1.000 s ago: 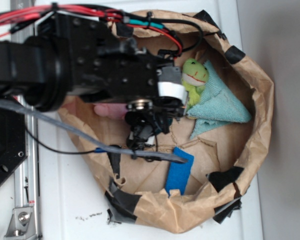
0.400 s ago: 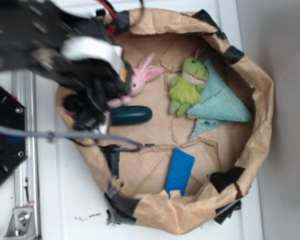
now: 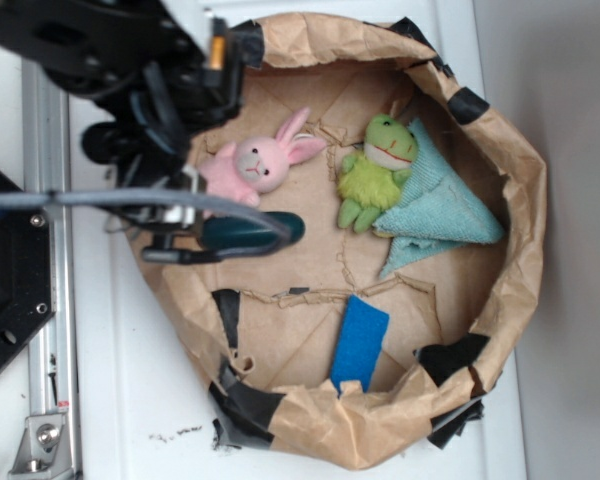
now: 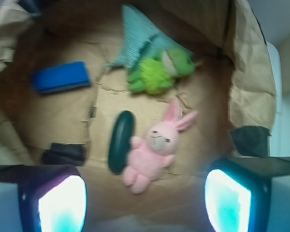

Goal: Grab the pink bunny.

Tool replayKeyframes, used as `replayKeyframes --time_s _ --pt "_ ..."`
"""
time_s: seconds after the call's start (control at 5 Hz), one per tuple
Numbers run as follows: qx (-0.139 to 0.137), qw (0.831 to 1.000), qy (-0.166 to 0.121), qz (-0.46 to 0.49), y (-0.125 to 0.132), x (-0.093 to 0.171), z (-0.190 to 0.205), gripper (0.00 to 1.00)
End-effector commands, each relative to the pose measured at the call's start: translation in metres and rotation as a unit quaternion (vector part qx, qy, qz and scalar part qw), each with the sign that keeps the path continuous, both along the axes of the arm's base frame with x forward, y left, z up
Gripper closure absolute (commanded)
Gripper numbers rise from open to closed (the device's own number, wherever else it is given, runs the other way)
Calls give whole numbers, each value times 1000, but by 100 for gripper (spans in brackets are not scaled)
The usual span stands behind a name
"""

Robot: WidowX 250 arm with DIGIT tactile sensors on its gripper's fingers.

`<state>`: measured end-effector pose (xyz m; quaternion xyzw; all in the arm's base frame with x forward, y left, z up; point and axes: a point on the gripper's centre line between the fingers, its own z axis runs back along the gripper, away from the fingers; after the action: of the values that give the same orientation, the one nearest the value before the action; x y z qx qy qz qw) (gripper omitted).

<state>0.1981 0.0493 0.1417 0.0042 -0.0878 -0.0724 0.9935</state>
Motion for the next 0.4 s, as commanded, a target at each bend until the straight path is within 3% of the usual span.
replayKeyframes --time_s 0.0,0.2 --pt "12 1000 20 -15 -10 16 -17 0" --pt "5 1000 4 7 -13 27 -33 0"
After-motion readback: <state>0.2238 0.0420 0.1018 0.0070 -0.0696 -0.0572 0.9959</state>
